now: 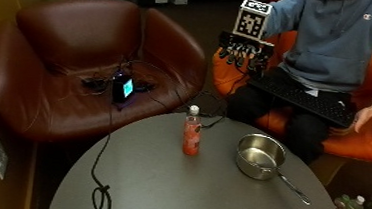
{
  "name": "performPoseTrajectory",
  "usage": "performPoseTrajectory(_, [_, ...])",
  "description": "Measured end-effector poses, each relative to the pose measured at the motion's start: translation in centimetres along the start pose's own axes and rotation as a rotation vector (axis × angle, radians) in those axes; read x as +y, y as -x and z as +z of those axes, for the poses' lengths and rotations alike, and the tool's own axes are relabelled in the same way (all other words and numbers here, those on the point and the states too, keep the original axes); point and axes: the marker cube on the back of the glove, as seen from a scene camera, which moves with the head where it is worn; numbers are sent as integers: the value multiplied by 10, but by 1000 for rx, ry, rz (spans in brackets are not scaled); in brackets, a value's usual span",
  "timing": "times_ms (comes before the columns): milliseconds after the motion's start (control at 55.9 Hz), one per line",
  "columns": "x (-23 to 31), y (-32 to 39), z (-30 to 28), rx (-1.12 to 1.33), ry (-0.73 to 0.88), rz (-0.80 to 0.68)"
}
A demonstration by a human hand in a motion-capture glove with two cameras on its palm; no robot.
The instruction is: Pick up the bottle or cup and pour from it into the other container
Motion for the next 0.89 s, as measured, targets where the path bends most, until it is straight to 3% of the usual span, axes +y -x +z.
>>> performPoseTrajectory(895, [0, -132, 21, -118, -32, 99])
